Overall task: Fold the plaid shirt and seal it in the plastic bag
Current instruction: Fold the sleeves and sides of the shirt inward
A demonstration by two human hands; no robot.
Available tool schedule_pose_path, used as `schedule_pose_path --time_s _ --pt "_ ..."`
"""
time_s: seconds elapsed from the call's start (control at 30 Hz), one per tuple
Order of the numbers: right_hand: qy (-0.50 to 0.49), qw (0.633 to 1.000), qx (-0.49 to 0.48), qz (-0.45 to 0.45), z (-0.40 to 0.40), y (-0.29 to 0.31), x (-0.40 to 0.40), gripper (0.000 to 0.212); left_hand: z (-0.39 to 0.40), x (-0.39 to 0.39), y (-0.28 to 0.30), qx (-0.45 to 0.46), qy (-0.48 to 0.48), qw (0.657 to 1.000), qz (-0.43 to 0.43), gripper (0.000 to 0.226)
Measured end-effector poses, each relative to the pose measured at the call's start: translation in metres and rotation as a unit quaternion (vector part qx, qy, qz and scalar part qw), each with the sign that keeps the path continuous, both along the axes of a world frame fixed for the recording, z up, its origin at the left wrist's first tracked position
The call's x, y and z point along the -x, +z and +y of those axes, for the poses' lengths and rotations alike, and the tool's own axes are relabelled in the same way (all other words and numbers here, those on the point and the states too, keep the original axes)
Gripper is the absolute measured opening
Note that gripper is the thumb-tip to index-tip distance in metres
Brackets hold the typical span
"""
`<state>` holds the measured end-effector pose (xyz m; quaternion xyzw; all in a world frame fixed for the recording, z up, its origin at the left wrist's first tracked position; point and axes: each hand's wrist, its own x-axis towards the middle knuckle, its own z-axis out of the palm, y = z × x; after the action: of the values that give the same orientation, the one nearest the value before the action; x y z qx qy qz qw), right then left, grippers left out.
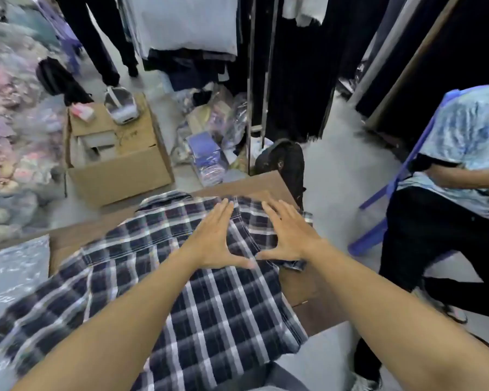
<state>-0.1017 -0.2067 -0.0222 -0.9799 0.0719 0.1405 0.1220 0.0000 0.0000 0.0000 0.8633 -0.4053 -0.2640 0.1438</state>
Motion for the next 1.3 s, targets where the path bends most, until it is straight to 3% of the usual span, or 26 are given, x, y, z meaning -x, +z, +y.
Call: schedule_pose_path --time_s 0.2,0.4,0.6,0.73,0.8,0.9,1.03,1.07,1.13,1.17,1.23,1.3 --pt "-0.064 0.997 -0.031 0.039 -0.024 -0.009 0.015 0.128 -0.04 0.01 -0.026 -0.054 -0.038 0.997 -0.034 0.159" --pt "-0.13 0.99 -0.044 0.031 -0.055 -0.01 0.013 0.07 -0.061 0.007 -0.051 -0.098 -0.031 0.993 -0.049 0.175" --pt "-0.187 0.98 -0.062 0.01 -0.064 -0.006 0.01 0.043 -0.062 0.007 -0.061 -0.106 -0.023 0.993 -0.037 0.179" --pt "-0.209 0.969 -0.128 -0.006 -0.058 0.009 0.002 0.008 -0.063 0.006 -0.061 -0.105 -0.017 0.994 -0.03 0.179" --pt "-0.203 0.965 -0.163 -0.021 -0.047 0.032 -0.005 0.008 -0.061 0.007 -0.057 -0.088 -0.015 0.996 -0.006 0.177" --pt "-0.162 0.963 -0.211 -0.045 -0.02 0.067 -0.017 0.011 -0.055 -0.002 -0.04 0.02 0.073 0.987 0.139 0.153" --pt "-0.063 0.965 -0.253 -0.007 0.036 0.091 -0.029 0.013 -0.038 -0.032 -0.029 0.175 0.298 0.903 0.254 0.032" --pt "-0.041 0.965 -0.26 0.015 0.051 0.092 -0.031 0.014 -0.033 -0.036 -0.025 0.2 0.351 0.87 0.283 0.022" --pt "-0.003 0.962 -0.265 0.065 0.079 0.085 -0.034 0.017 -0.022 -0.042 -0.016 0.237 0.417 0.792 0.378 0.024" --pt "0.015 0.962 -0.259 0.087 0.092 0.078 -0.034 0.016 -0.016 -0.044 -0.015 0.24 0.418 0.773 0.412 0.033" --pt "0.057 0.963 -0.23 0.129 0.114 0.065 -0.032 0.02 -0.008 -0.046 -0.018 0.209 0.394 0.79 0.42 0.045" --pt "0.088 0.959 -0.198 0.185 0.129 0.052 -0.028 0.043 -0.003 -0.043 -0.026 0.169 0.394 0.831 0.353 0.052"
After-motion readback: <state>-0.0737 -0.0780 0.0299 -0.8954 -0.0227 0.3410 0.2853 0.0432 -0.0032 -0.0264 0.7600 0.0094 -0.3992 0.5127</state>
